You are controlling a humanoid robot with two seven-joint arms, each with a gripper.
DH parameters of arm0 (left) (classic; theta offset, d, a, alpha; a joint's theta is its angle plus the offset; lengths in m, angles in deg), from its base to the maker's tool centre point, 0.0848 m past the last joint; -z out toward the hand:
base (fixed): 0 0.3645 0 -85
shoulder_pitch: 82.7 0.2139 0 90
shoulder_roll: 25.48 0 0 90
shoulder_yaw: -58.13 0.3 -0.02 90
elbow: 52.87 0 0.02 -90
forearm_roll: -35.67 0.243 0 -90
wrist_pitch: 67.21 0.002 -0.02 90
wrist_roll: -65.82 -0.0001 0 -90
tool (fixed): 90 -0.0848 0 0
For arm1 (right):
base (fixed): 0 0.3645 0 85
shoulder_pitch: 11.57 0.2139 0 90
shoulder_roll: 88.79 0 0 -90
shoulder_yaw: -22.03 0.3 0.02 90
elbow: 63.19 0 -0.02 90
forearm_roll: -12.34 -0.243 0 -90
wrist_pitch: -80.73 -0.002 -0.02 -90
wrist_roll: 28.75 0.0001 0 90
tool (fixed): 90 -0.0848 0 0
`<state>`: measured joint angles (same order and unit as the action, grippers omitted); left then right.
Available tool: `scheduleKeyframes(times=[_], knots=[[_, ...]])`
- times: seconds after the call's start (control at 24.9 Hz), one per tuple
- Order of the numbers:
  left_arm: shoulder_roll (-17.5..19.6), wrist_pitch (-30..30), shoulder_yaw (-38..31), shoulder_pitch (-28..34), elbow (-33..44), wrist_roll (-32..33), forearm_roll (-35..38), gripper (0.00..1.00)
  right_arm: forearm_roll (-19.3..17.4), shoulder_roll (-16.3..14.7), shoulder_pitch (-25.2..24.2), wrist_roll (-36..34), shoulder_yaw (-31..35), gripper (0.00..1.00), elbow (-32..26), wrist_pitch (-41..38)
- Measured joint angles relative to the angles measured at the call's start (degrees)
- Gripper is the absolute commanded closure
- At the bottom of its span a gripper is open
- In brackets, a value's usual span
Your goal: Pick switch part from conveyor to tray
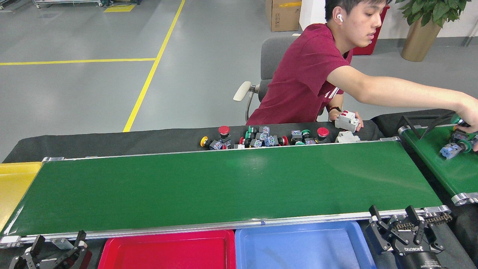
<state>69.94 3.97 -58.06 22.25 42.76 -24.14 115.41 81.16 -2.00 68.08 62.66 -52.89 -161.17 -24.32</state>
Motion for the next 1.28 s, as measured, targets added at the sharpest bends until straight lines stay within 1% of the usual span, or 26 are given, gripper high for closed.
scheduleKeyframes(times=[1.0,1.08,1.16,1.24,1.28], knots=[[0.0,-0.4,0.0,0.0,0.0,-0.1,-0.2,0.00,0.2,0.0,0.4,0.9,0.0,0.03,0.2,0.6],[0.0,-0.4,0.0,0.0,0.0,-0.1,-0.2,0.00,0.5,0.0,1.9,2.1,-0.1,0.03,1.4,1.7],[0.0,-0.4,0.0,-0.1,0.0,-0.1,-0.2,0.00,1.2,0.0,4.5,3.1,-0.4,0.03,3.6,3.6],[0.0,-0.4,0.1,-0.2,0.0,-0.1,-0.2,0.00,2.5,0.0,8.3,3.6,-0.6,0.03,7.8,5.3],[0.0,-0.4,0.2,-0.2,0.0,-0.1,-0.2,0.00,3.6,0.0,10.8,3.8,-0.9,0.03,10.8,6.3]])
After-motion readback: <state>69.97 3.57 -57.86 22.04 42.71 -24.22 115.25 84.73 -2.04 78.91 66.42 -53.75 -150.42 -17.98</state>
